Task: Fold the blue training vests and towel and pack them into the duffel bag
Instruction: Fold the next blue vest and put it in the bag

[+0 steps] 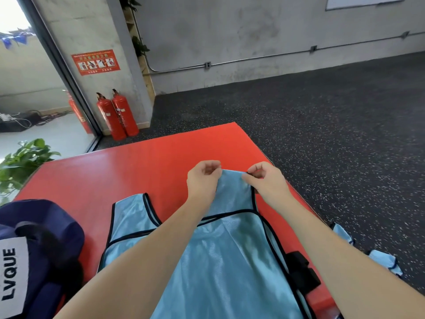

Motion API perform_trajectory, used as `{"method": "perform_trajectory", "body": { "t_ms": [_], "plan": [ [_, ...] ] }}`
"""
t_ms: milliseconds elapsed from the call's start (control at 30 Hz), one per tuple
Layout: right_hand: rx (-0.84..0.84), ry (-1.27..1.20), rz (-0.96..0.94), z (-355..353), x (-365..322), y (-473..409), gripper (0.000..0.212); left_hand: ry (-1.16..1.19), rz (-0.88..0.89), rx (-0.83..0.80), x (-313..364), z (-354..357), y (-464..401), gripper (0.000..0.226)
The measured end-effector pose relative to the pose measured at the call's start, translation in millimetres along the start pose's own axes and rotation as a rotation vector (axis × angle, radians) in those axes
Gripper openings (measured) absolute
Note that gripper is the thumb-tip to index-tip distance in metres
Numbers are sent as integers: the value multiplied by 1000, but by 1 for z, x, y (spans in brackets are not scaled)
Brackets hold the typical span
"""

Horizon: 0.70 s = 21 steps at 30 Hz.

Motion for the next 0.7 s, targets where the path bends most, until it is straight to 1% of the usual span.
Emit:
{"method": "perform_trajectory", "body": {
  "t_ms": [67,200,233,300,367,433,467,533,600,700],
  "plan": [
    [41,100,-20,0,0,0,16,-51,50,12,2,0,2,18],
    [92,180,-38,-3,-1,-1,3,-126,125,15,2,-2,2,21],
    [91,135,-14,-3,-2,-1,5,-145,143,12,2,-3,2,21],
    [58,-119,86,-1,-4,-3,7,-187,170,-4,2,-6,0,21],
    [-10,-343,168,0,-10,-2,15,-229,195,-20,1,-9,-2,20],
    [-94,-410,197,1,-17,-1,27,-261,223,-29,1,-11,-4,20],
    [-126,-406,202,2,-19,0,34,-269,233,-35,1,-12,-5,20],
    [-167,-382,213,3,-22,1,38,-259,250,-52,1,-12,-6,20],
    [-165,-350,215,4,-22,1,29,-233,259,-65,2,-13,-6,20],
    [-81,-282,141,4,-18,-1,11,-234,275,-70,3,-14,-6,23]
  ]
}}
Point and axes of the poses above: each hand's wrist, its own y-axis away from the middle knuckle, its own z-axis out of the palm, x = y × z, the point moved 1 cm from there along -y, towards the middle knuckle, and after that the axes turned 1 degree about x, right-handed, at the moved point
